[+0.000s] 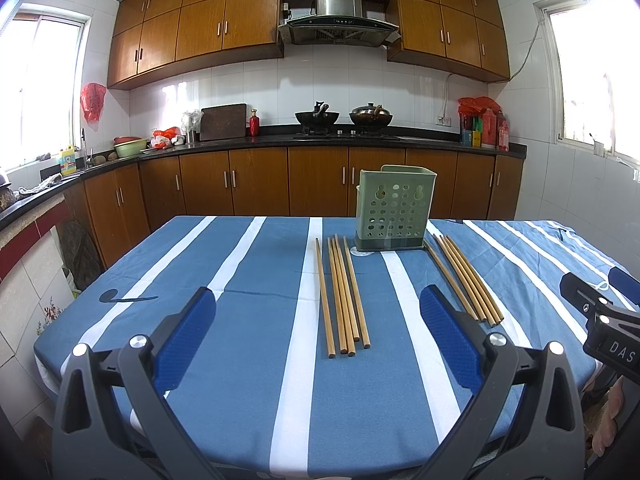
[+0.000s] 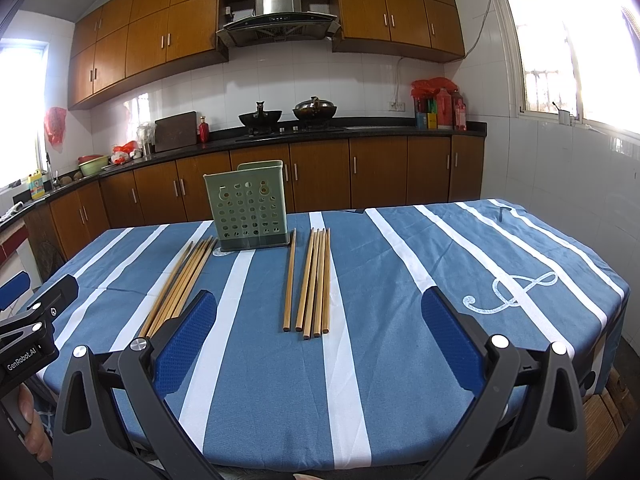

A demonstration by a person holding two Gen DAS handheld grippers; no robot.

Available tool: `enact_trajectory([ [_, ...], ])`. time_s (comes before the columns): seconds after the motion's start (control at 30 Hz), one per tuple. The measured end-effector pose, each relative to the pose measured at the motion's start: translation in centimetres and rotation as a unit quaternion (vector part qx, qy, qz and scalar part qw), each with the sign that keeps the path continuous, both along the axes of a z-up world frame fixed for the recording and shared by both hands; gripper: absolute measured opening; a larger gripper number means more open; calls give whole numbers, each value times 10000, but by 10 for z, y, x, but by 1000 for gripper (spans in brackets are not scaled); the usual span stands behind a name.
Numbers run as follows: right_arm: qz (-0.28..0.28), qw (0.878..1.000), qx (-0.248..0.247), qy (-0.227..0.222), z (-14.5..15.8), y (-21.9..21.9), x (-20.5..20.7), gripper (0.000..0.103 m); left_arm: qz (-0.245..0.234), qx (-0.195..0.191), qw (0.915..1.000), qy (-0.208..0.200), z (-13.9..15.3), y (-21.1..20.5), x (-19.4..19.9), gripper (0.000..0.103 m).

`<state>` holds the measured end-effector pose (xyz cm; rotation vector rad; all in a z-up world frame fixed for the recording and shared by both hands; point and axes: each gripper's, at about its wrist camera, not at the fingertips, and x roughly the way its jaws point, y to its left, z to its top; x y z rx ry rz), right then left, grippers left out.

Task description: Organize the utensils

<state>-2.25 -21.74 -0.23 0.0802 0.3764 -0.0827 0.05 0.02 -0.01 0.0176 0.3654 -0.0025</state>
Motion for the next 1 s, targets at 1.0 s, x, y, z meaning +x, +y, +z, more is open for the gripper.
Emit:
enact_trajectory([
  [1.0,-24,9989,162,432,-11,-7,23,101,97,-84,9989,449,-18,10,22,99],
])
